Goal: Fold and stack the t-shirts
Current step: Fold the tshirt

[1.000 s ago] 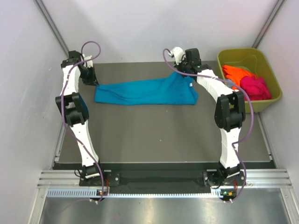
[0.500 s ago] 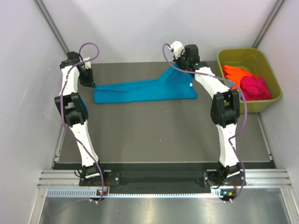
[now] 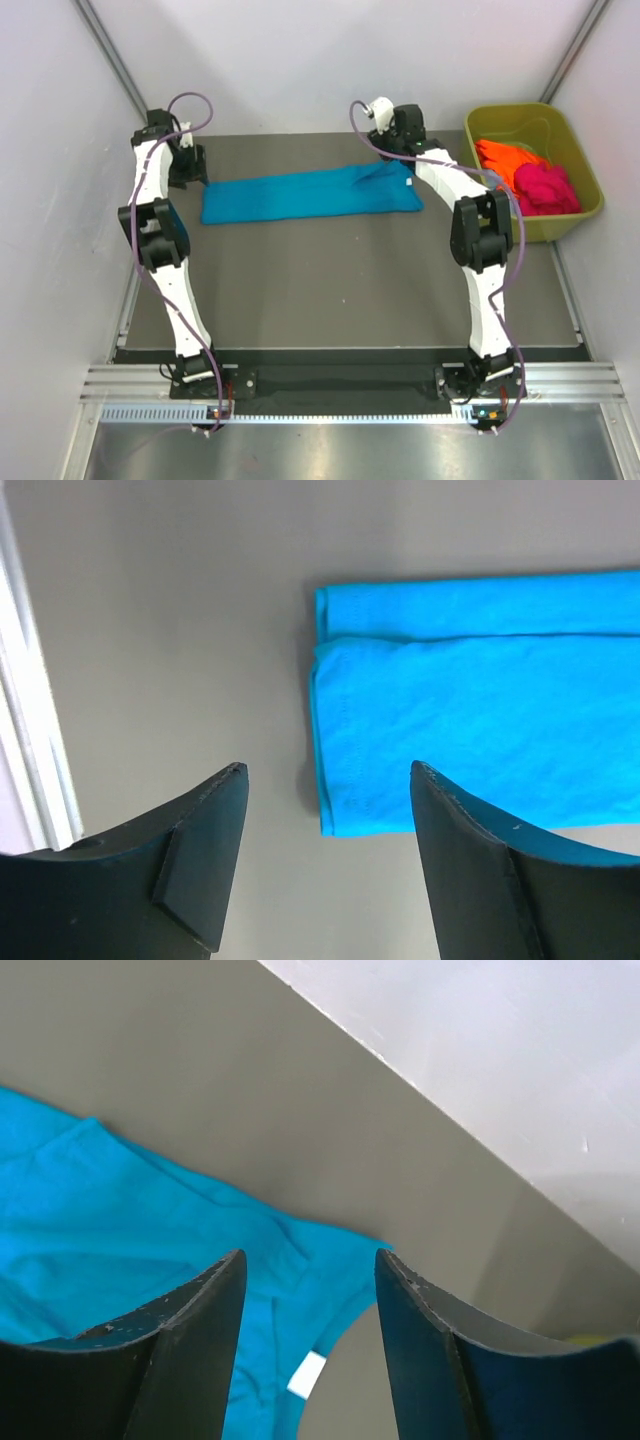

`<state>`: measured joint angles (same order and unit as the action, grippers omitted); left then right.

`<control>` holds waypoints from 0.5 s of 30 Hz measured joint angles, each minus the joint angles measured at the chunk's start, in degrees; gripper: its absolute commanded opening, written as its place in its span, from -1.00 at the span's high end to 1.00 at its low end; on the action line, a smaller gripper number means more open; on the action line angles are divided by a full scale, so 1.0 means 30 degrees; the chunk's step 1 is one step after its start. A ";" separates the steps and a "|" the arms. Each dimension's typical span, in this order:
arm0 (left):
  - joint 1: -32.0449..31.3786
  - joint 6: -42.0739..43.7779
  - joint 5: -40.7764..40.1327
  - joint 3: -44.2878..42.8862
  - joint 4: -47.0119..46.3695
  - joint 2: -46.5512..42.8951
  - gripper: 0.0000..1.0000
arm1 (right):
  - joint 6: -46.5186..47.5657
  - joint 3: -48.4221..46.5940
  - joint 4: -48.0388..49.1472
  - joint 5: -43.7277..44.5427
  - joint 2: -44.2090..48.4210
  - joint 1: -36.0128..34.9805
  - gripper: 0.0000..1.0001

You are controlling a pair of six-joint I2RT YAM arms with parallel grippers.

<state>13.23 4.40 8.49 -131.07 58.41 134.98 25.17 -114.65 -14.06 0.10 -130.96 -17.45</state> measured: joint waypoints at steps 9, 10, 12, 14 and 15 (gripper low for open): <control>0.0000 -0.0255 0.0189 0.3963 -0.0153 -0.2339 -0.36 | -0.3264 0.2237 -0.0641 -0.1596 0.2732 0.0044 -0.20; 0.0000 -0.0313 0.0270 0.4371 -0.0175 -0.2390 -0.36 | -0.3934 0.2375 -0.0627 -0.1989 0.2776 0.0087 -0.23; 0.0000 -0.0423 0.0386 0.4969 -0.0036 -0.2310 -0.36 | -0.5049 0.2761 -0.0743 -0.2834 0.2776 0.0226 -0.24; 0.0000 -0.0459 0.0517 0.5166 0.0204 -0.2091 -0.37 | -0.5952 0.3366 -0.1129 -0.3570 0.2769 0.0437 -0.24; 0.0000 -0.0481 0.0605 0.5166 0.0219 -0.1982 -0.37 | -0.6324 0.3657 -0.1341 -0.3876 0.2739 0.0576 -0.24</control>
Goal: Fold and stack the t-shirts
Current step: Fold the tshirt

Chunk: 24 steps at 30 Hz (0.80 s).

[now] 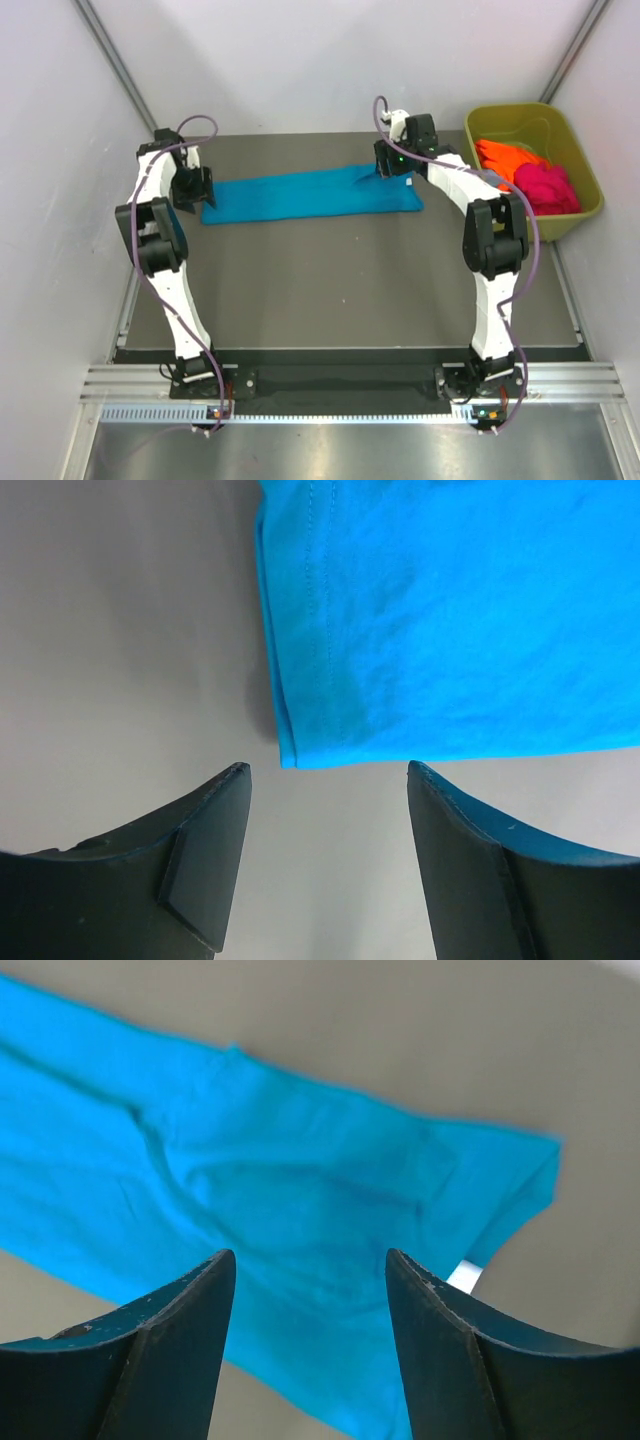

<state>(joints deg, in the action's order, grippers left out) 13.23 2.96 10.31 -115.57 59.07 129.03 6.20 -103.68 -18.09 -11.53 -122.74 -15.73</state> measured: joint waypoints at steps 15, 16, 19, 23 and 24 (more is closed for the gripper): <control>-0.0131 -0.0036 0.0015 -0.0022 0.0015 0.1792 -0.09 | -0.0801 0.2688 -0.1158 -0.0918 -0.0087 0.2229 -0.16; -0.0182 -0.0080 0.0007 -0.0029 -0.0007 0.1792 -0.01 | -0.0801 0.2681 -0.1144 -0.0940 -0.0124 0.2302 -0.09; -0.0364 -0.0109 -0.0029 -0.0029 0.0007 0.1836 0.38 | -0.0787 0.2674 -0.1129 -0.1180 -0.0415 0.2426 0.35; -0.0539 -0.0044 0.0036 -0.0022 0.0015 0.1843 1.00 | -0.0911 0.2703 -0.1209 -0.1712 -0.0801 0.2448 1.00; -0.0561 0.0022 0.0044 -0.0022 0.0015 0.1843 1.00 | -0.1020 0.2820 -0.1202 -0.1829 -0.0801 0.2448 1.00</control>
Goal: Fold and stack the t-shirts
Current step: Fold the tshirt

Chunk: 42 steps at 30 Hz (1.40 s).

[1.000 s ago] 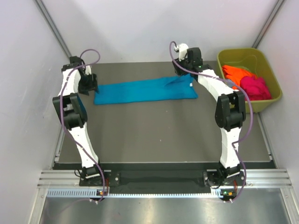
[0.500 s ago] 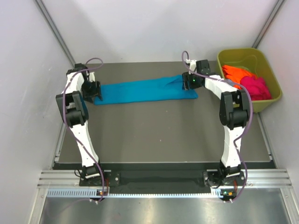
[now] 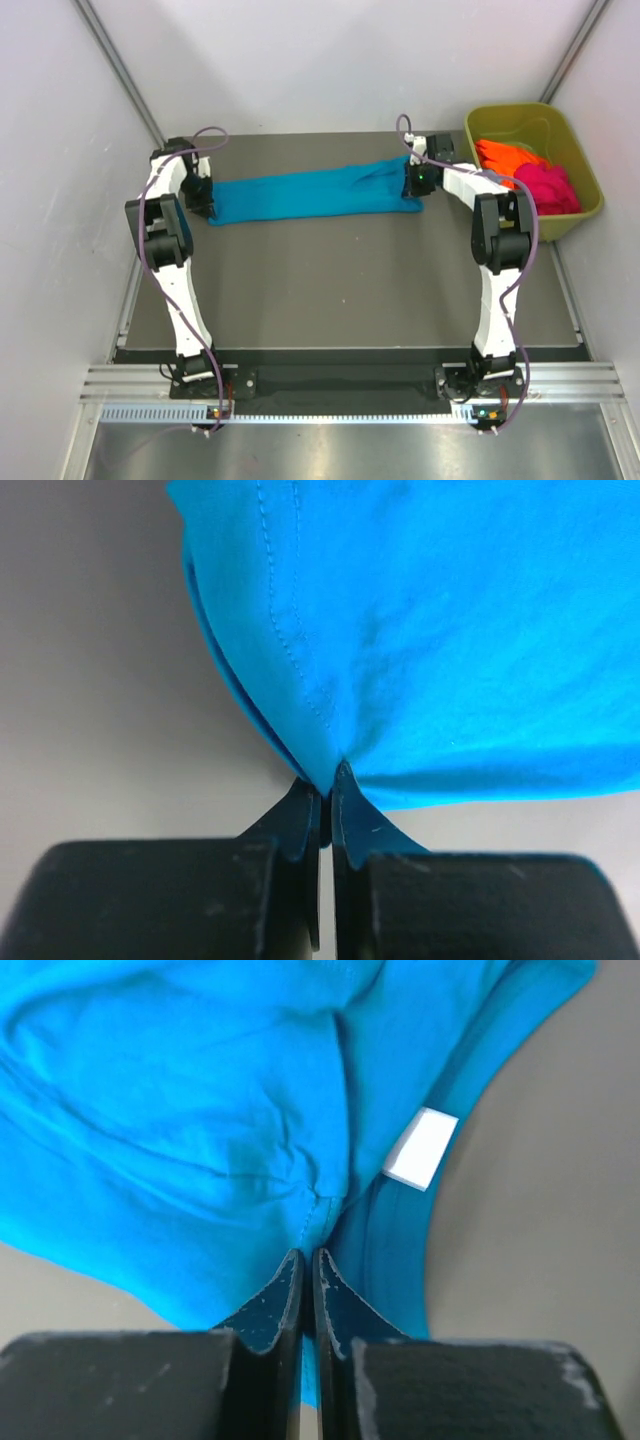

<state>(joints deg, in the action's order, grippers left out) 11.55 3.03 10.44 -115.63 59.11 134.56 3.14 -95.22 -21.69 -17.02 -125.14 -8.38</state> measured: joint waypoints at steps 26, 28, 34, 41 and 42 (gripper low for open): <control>-0.0029 -0.0029 0.0284 0.1464 0.0226 -0.0794 1.00 | -0.0401 0.3898 -0.1115 -0.0517 0.4692 0.1093 0.74; -0.0029 -0.0029 0.0270 0.1749 0.0328 -0.0991 0.82 | -0.0525 0.4218 -0.1158 -0.0503 0.4699 0.1093 0.20; -0.0022 0.0015 -0.0940 0.1887 0.0576 -0.1384 -0.25 | -0.0321 0.4575 -0.1457 -0.0364 0.4714 0.1100 -0.11; 0.0029 0.0036 -0.2164 0.1625 0.0882 -0.2703 -0.30 | -0.0452 0.2747 -0.1326 -0.0379 0.4677 0.1100 -0.08; 0.0022 0.0029 -0.2215 0.1435 0.0882 -0.2776 -0.21 | -0.0495 0.2288 -0.1195 -0.0393 0.4634 0.1093 -0.05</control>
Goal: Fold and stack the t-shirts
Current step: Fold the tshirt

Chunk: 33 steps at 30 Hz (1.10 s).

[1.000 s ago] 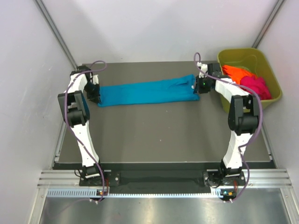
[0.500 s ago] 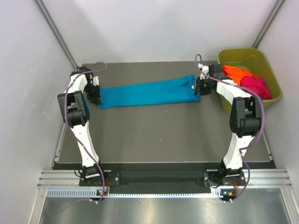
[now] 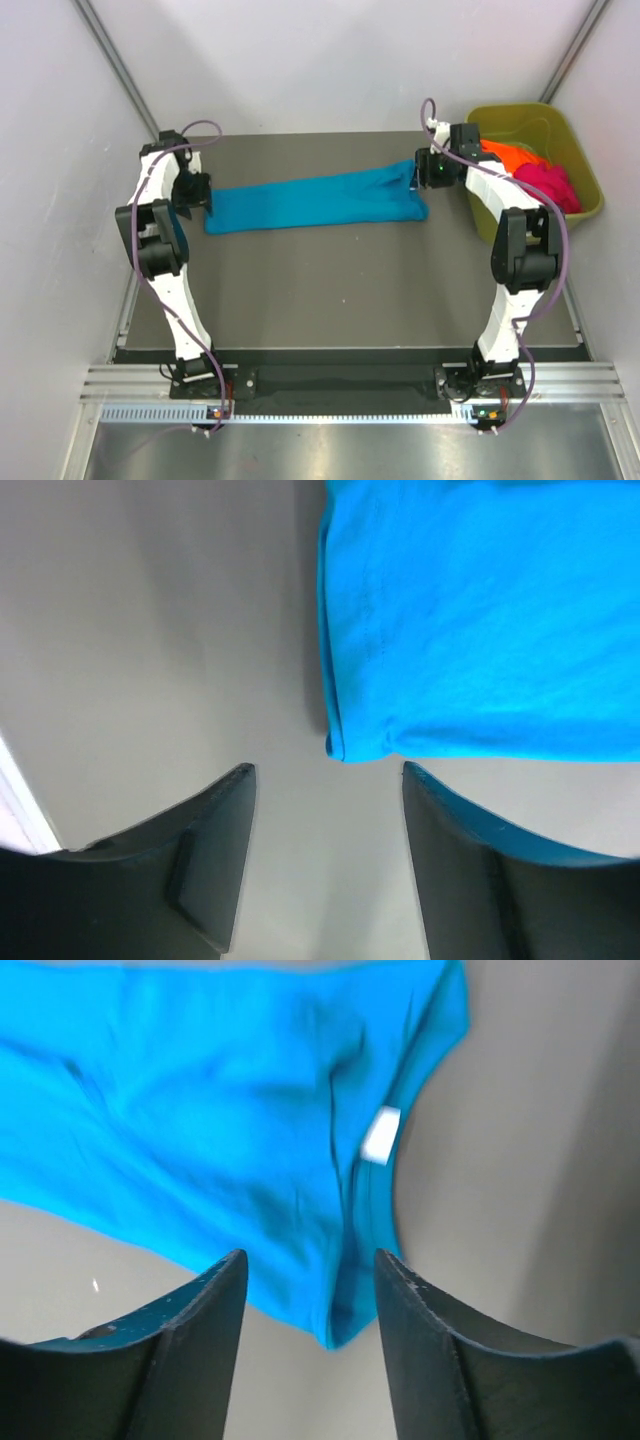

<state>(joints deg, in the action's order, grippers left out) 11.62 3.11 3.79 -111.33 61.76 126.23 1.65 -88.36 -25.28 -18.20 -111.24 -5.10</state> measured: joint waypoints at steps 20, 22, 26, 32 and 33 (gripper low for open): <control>-0.4124 -0.0095 0.3140 -0.2244 -0.0138 0.2623 0.40 | -0.3009 -0.4860 0.1982 -0.1676 -0.5858 -0.1137 0.12; -0.4007 -0.0095 0.3264 -0.2244 -0.0138 0.2710 0.40 | -0.3133 -0.5180 0.2222 -0.1734 -0.5945 -0.1137 0.12; -0.4073 -0.0087 0.3446 -0.2098 -0.0168 0.2725 0.40 | -0.3184 -0.5705 0.2521 -0.1778 -0.6120 -0.1137 0.12; -0.4699 -0.0080 0.3526 -0.1413 -0.0066 0.2761 0.40 | -0.3424 -0.6244 0.3002 -0.1770 -0.6841 -0.1129 0.12; -0.4794 -0.0080 0.3519 -0.1384 -0.0080 0.2769 0.40 | -0.3439 -0.6258 0.2994 -0.1763 -0.6921 -0.1122 0.12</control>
<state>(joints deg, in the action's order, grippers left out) -2.76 2.87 14.35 -115.48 61.52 134.54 -8.67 -107.13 -16.29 -23.49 -132.00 -8.47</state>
